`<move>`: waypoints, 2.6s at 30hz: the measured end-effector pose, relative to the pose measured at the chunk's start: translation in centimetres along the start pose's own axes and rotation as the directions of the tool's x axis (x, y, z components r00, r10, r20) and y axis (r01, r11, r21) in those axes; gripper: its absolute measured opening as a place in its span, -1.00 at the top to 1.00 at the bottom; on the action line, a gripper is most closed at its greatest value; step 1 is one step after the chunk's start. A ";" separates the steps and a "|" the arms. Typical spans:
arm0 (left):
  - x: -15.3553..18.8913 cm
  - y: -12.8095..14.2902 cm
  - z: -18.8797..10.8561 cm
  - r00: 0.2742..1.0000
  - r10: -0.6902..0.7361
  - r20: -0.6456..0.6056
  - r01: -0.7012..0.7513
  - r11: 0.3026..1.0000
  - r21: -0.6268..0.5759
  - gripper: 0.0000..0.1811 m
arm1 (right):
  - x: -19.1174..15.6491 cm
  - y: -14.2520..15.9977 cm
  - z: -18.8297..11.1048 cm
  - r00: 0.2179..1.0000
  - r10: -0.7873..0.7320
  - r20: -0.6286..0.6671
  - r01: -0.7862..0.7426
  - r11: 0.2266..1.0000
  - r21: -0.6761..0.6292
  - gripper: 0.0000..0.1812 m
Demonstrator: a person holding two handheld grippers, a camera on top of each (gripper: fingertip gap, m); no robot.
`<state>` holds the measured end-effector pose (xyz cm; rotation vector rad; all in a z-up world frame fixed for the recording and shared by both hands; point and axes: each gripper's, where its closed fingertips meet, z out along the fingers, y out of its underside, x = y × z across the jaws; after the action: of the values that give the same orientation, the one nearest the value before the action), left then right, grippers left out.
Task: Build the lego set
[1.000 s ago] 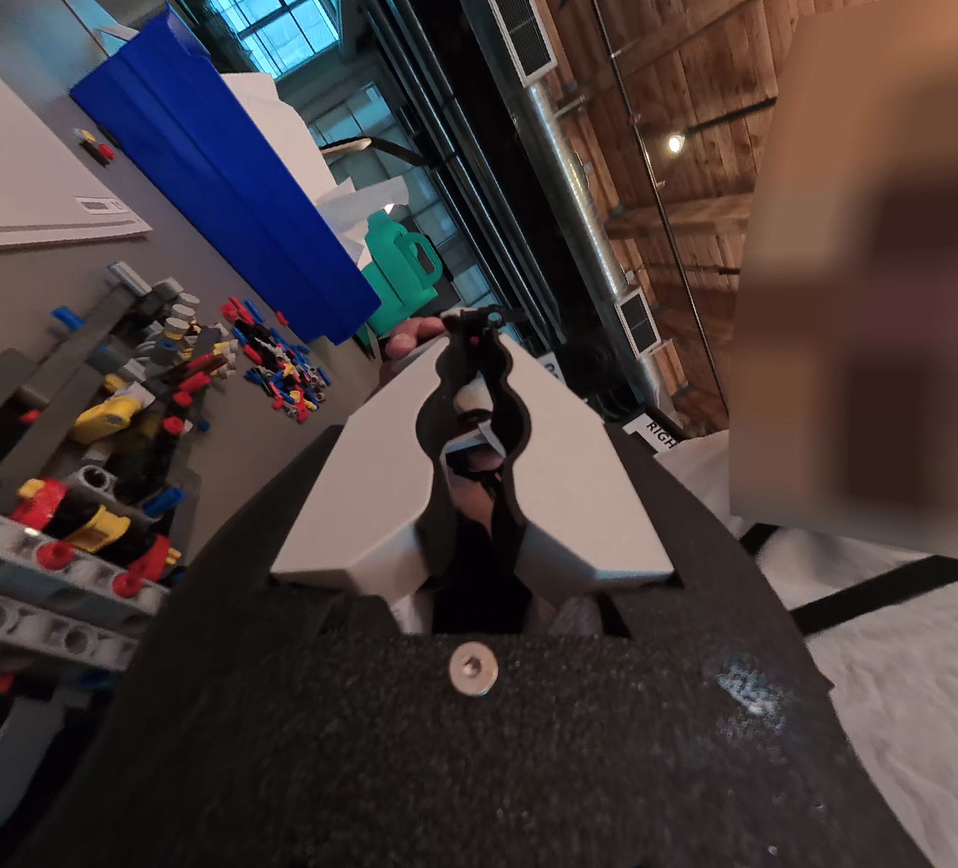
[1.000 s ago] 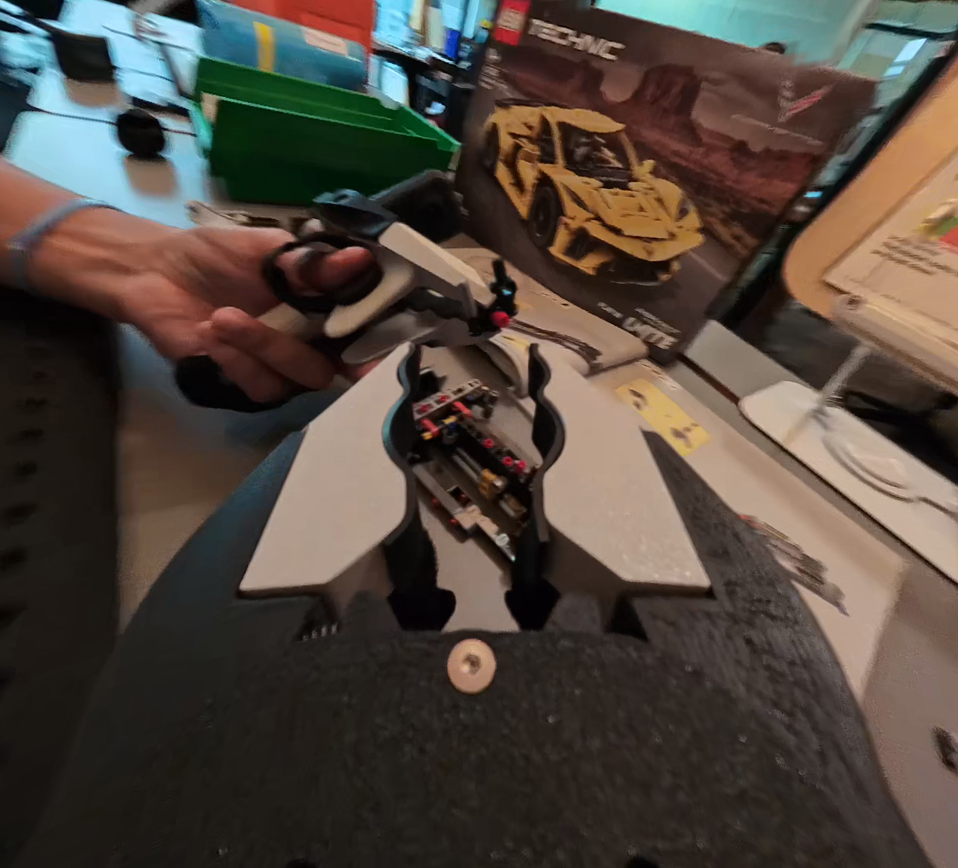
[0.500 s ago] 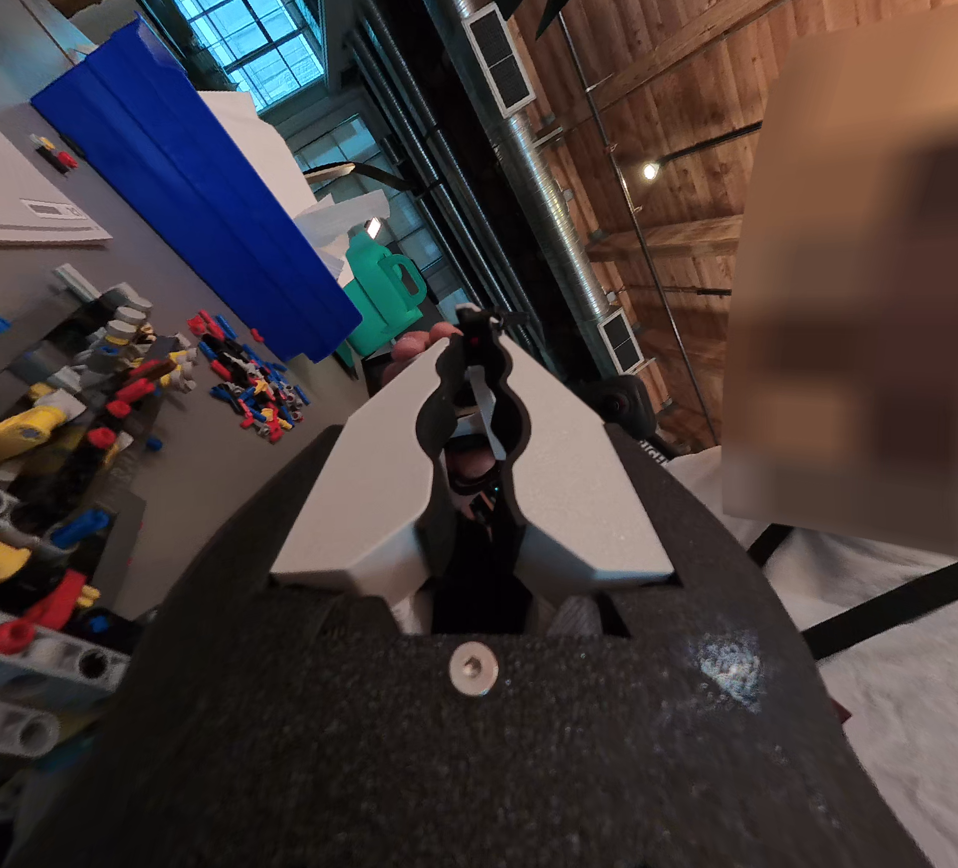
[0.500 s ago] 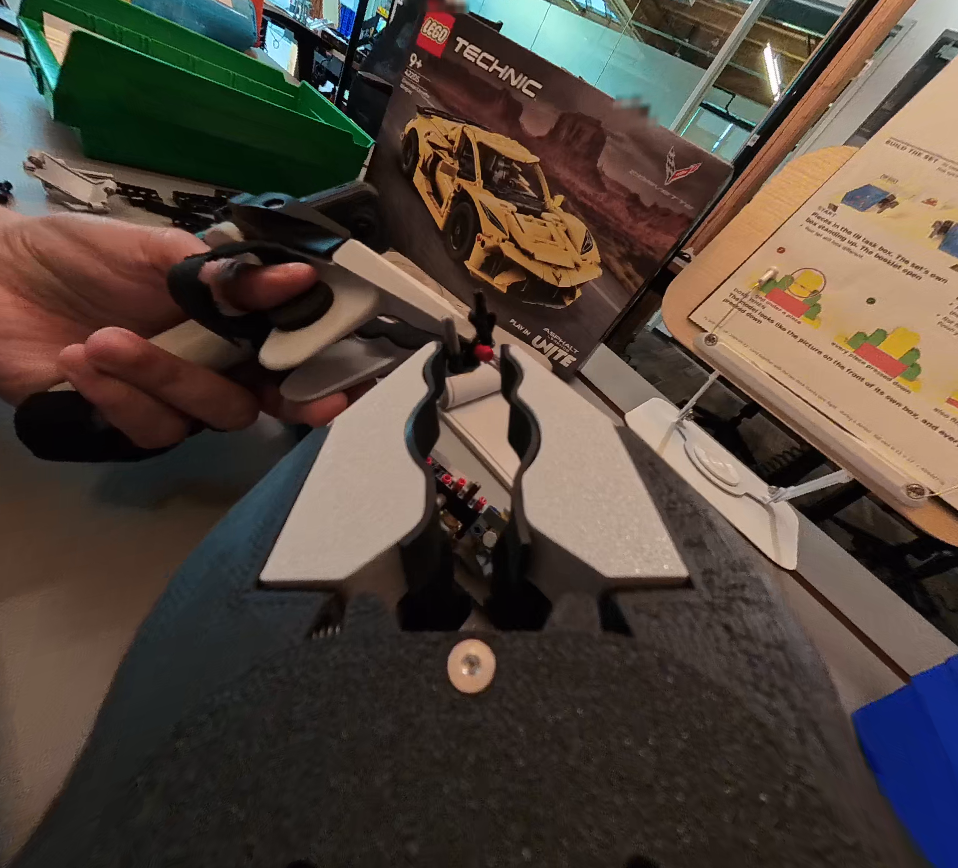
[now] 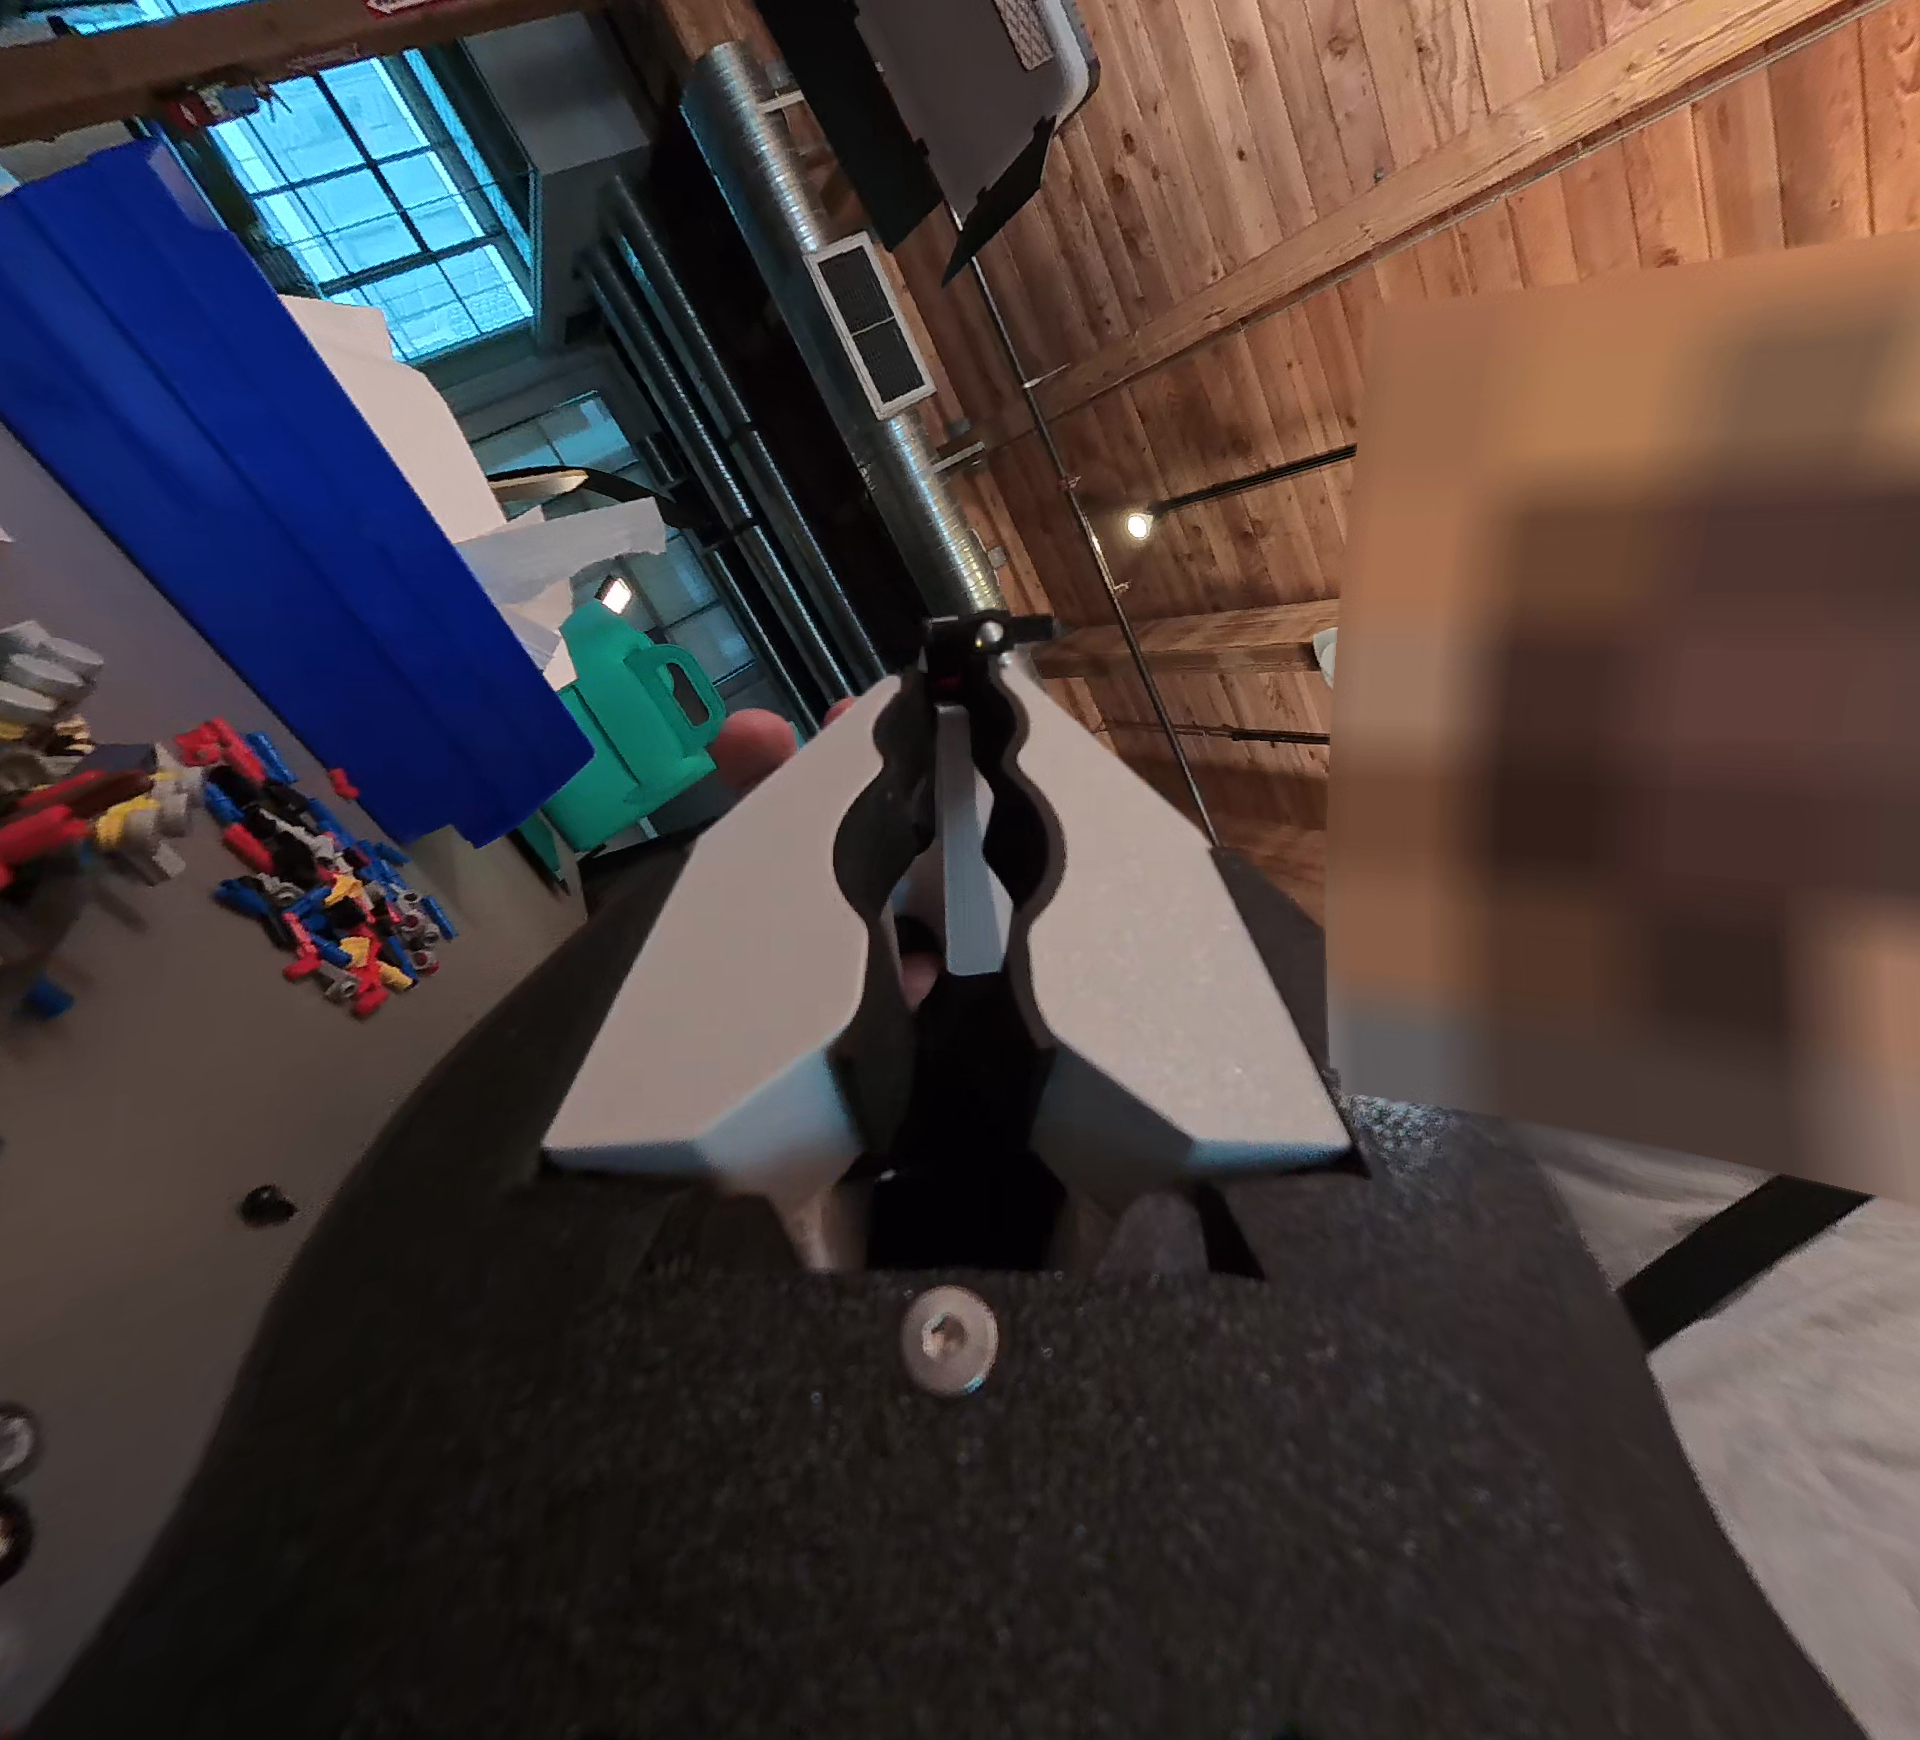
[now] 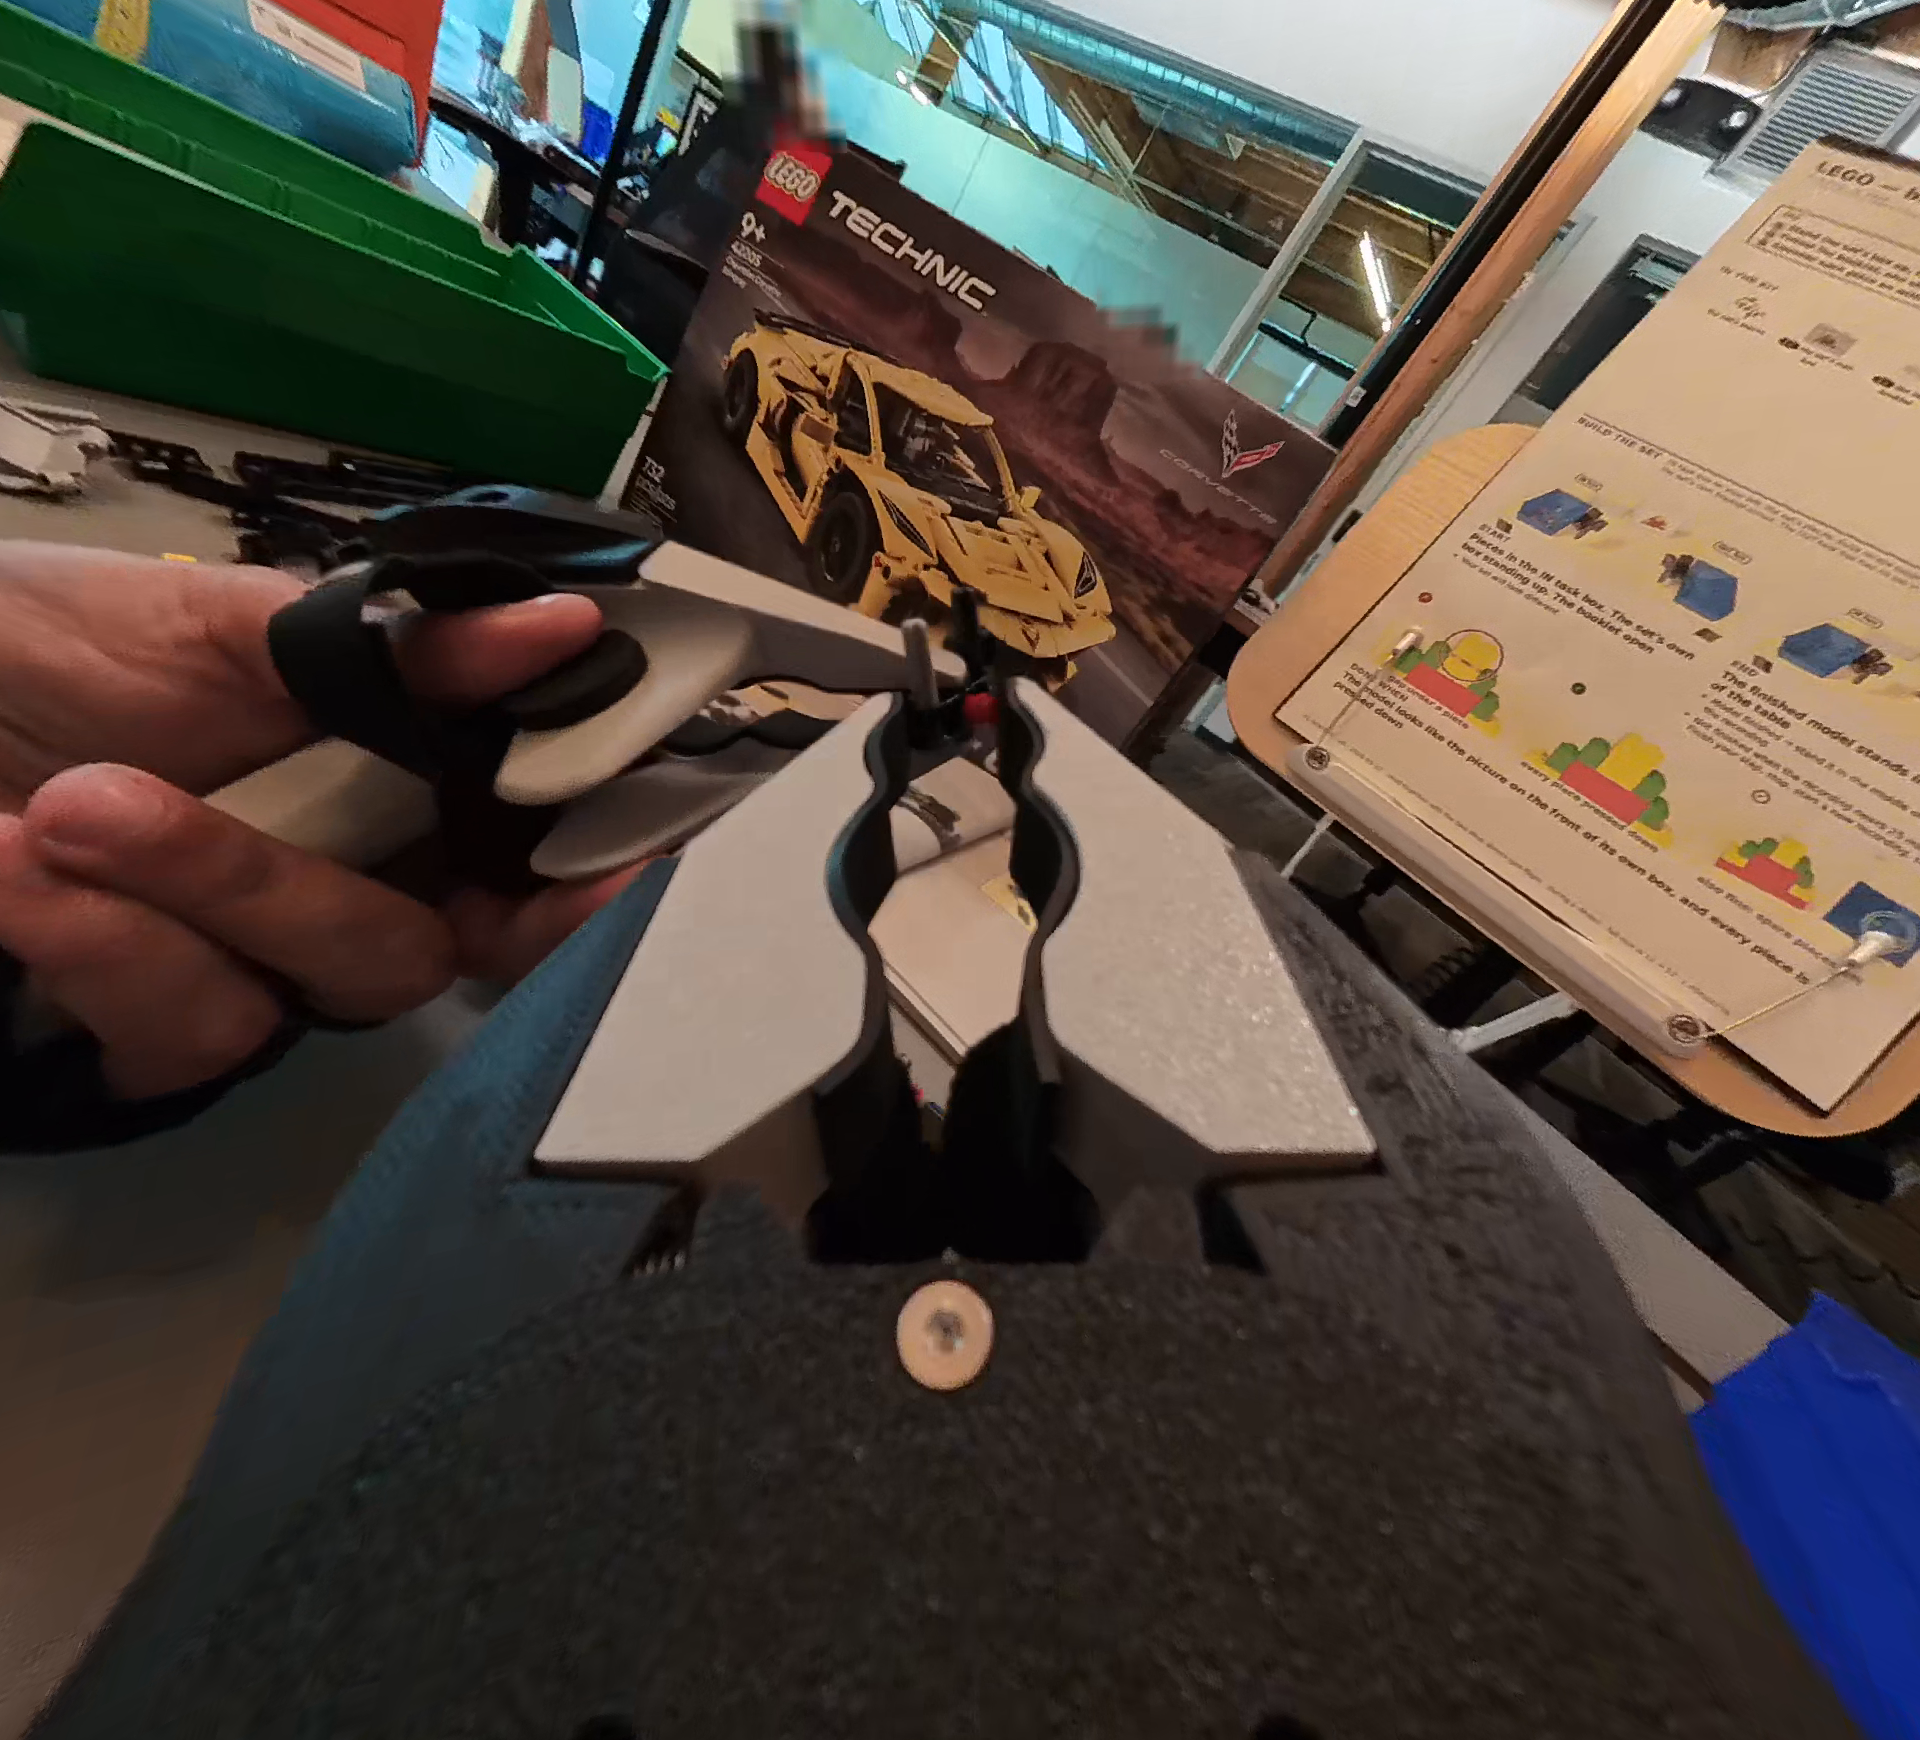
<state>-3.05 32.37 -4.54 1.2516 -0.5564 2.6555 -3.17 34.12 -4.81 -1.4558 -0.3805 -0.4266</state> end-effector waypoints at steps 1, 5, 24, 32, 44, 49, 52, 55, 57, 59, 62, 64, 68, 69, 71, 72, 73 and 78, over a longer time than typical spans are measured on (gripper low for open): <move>0.2 0.0 0.1 1.000 0.000 -0.009 0.000 1.000 -0.001 0.93 | 0.0 -0.2 0.0 1.000 0.009 0.009 -0.009 1.000 0.010 0.83; 0.2 0.1 0.1 1.000 0.022 0.002 -0.022 1.000 -0.010 0.93 | -0.2 -0.2 0.0 0.998 0.048 0.042 -0.049 0.999 0.013 0.85; -0.4 0.0 0.0 0.997 0.059 0.055 -0.059 0.998 -0.001 0.93 | 0.2 0.5 0.0 0.997 -0.067 -0.043 0.064 0.995 -0.079 0.86; 0.1 0.2 0.4 0.993 0.103 0.048 -0.102 0.994 -0.023 0.93 | 0.1 0.0 -0.3 1.000 -0.006 -0.017 0.005 0.999 -0.043 0.87; -0.6 -1.5 -2.3 0.952 0.261 0.161 -0.227 0.953 -0.203 0.94 | 1.4 2.4 -2.0 0.900 0.397 0.180 -0.390 0.918 -0.075 0.75; 0.7 -3.3 -3.3 0.889 0.423 0.174 -0.377 0.893 -0.245 0.94 | 4.5 4.8 -2.6 0.750 0.642 0.158 -0.628 0.767 -0.133 0.73; 0.8 -3.4 -3.4 0.849 0.499 0.174 -0.440 0.849 -0.292 0.95 | 4.8 5.8 -2.5 0.670 0.725 0.161 -0.703 0.689 -0.176 0.71; 1.1 -2.8 -3.3 0.832 0.535 0.146 -0.470 0.821 -0.324 0.94 | 4.3 7.3 -2.6 0.699 0.702 0.136 -0.657 0.705 -0.266 0.71; 1.2 -2.6 -3.2 0.837 0.530 0.136 -0.467 0.821 -0.328 0.94 | 3.2 9.2 -3.4 0.734 0.668 0.119 -0.570 0.702 -0.426 0.67; 1.3 -2.9 -3.4 0.836 0.530 0.145 -0.470 0.826 -0.310 0.94 | 1.5 10.9 -5.3 0.757 0.638 0.138 -0.453 0.666 -0.592 0.67; 1.1 -3.0 -3.6 0.841 0.519 0.151 -0.456 0.831 -0.318 0.94 | -1.3 12.2 -7.9 0.780 0.606 0.158 -0.349 0.629 -0.695 0.78; 0.9 -2.6 -3.5 0.835 0.530 0.148 -0.457 0.817 -0.351 0.94 | -3.5 12.9 -8.7 0.786 0.587 0.192 -0.274 0.610 -0.744 0.79; 0.2 -1.9 -3.5 0.801 0.578 0.154 -0.484 0.777 -0.401 0.94 | -5.0 14.3 -8.8 0.824 0.521 0.222 -0.167 0.598 -0.784 0.85; 0.2 -1.9 -3.5 0.808 0.569 0.153 -0.475 0.783 -0.401 0.94 | -5.1 14.3 -8.6 0.814 0.536 0.223 -0.176 0.594 -0.785 0.87; 0.2 -2.1 -3.7 0.820 0.549 0.161 -0.457 0.798 -0.393 0.94 | -5.5 14.0 -8.3 0.783 0.581 0.222 -0.213 0.585 -0.783 0.91; 0.1 -2.3 -3.8 0.821 0.545 0.169 -0.453 0.802 -0.389 0.94 | -5.7 14.1 -8.5 0.771 0.596 0.225 -0.207 0.569 -0.796 0.91; 0.0 -2.5 -3.8 0.821 0.543 0.176 -0.451 0.805 -0.385 0.94 | -5.8 14.2 -8.6 0.767 0.600 0.229 -0.200 0.563 -0.802 0.91; -0.2 -2.6 -3.9 0.835 0.518 0.184 -0.425 0.821 -0.381 0.94 | -7.0 13.4 -8.2 0.719 0.649 0.249 -0.239 0.568 -0.788 0.90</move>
<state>-4.98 36.28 -6.30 1.5531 -1.4716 2.5842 -2.59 27.12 -20.56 -2.3861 -0.2277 0.3466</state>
